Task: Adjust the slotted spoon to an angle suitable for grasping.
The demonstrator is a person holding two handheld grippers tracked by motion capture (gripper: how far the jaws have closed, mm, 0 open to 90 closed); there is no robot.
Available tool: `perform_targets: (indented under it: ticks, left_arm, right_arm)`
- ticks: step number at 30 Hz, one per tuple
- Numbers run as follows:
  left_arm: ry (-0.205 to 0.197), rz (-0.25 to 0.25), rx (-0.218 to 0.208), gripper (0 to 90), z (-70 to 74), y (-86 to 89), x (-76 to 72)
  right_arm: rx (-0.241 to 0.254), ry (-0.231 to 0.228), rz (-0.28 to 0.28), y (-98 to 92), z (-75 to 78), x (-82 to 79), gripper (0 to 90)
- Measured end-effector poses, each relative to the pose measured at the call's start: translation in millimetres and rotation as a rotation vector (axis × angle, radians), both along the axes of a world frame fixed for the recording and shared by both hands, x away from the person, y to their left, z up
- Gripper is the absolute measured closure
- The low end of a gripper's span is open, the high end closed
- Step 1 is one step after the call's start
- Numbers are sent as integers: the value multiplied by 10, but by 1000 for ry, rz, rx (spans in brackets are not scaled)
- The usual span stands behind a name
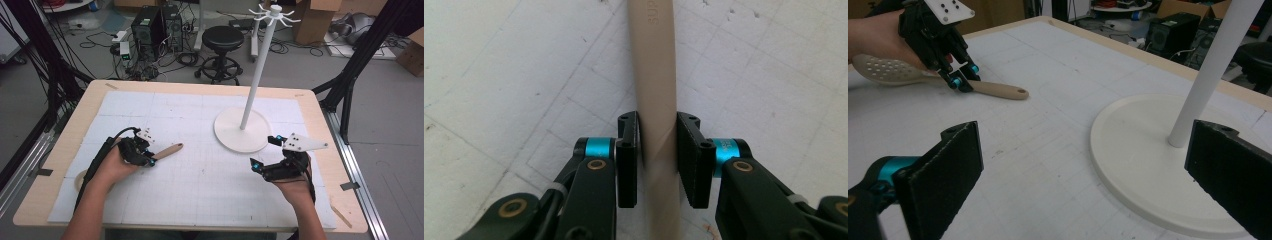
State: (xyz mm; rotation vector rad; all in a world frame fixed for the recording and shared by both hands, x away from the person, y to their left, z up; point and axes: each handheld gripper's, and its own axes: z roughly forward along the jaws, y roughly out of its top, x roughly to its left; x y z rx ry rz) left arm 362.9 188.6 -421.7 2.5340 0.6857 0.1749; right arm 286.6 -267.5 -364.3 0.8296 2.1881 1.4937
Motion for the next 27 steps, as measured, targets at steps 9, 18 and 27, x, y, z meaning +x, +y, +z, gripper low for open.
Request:
perform_targets:
  ticks: [9,18,27]
  left_arm:
    - [-35,-50,14,728,43,-55,-75]
    - [-129,-69,-90,729,353,-7,-178]
    - [-175,-108,-224,729,716,16,-250]
  right_arm:
    - [-10,3,-3,4,-8,3,5]
    - [-13,10,-5,17,-24,12,5]
    - [-8,11,-5,14,-21,8,5]
